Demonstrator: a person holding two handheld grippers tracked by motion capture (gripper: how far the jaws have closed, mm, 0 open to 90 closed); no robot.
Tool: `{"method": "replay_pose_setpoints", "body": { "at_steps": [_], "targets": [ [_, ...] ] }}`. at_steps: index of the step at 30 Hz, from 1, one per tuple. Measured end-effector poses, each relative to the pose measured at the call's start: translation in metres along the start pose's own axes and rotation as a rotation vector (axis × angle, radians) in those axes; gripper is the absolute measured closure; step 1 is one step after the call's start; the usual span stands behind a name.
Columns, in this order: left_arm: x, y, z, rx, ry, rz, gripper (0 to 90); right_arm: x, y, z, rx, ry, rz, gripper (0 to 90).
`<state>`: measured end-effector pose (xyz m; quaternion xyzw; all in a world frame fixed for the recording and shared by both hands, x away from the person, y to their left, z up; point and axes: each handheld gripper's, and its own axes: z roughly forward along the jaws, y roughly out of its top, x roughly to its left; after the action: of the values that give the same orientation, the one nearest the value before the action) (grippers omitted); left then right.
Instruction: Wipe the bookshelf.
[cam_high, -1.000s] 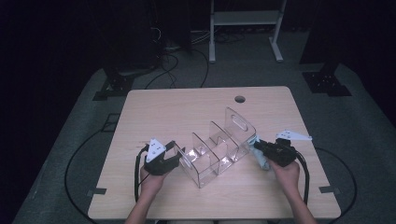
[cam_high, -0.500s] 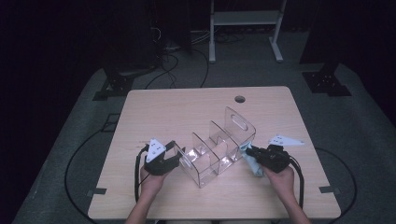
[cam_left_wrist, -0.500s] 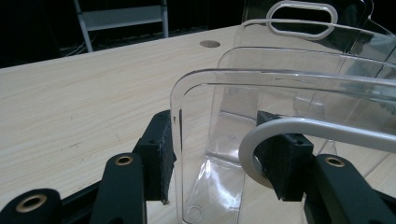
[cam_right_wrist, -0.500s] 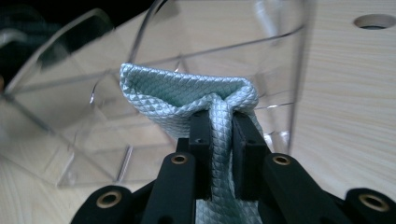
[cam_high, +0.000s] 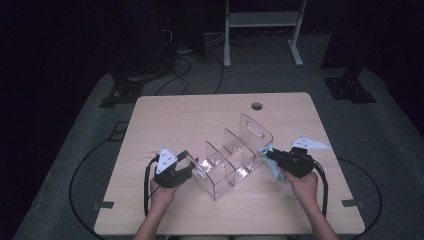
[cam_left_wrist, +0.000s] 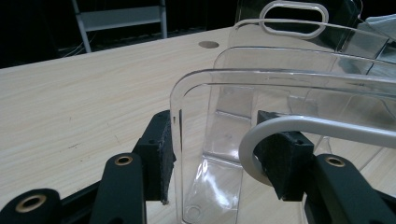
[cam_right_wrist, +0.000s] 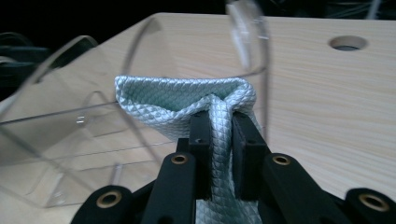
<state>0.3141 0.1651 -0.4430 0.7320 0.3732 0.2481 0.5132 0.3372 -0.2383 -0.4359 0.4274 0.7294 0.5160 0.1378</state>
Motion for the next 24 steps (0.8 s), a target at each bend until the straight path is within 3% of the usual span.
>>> {"method": "replay_pose_setpoints", "body": {
  "at_steps": [2,7,9,11,14,16,21,24],
  "targets": [
    [0.0,0.0,0.0,-0.001,0.0,-0.001,48.1,0.001,0.002,-0.001,0.006,-0.005,-0.017,79.8],
    [-0.001,0.0,0.0,0.0,0.002,0.0,48.0,-0.012,0.006,-0.001,0.006,-0.045,0.008,79.8],
    [-0.001,0.0,0.0,-0.002,0.003,-0.001,48.0,-0.006,0.006,0.001,0.006,-0.048,0.002,79.7],
    [-0.001,0.0,0.0,0.0,0.004,-0.001,48.0,0.002,0.004,0.001,0.004,-0.021,-0.003,79.8],
    [0.0,0.0,0.001,-0.004,0.002,-0.006,48.1,0.02,-0.002,0.004,0.018,0.051,-0.041,79.8],
    [0.0,0.0,0.0,-0.003,0.003,-0.005,48.1,0.026,-0.004,0.005,0.026,0.033,-0.081,79.8],
    [-0.002,0.0,0.0,0.002,0.007,0.0,47.8,0.012,-0.002,0.007,0.004,0.015,-0.006,79.8],
    [-0.002,0.0,0.001,0.001,0.006,-0.003,47.8,0.023,-0.003,0.007,0.005,0.023,-0.037,79.8]
  ]
}}
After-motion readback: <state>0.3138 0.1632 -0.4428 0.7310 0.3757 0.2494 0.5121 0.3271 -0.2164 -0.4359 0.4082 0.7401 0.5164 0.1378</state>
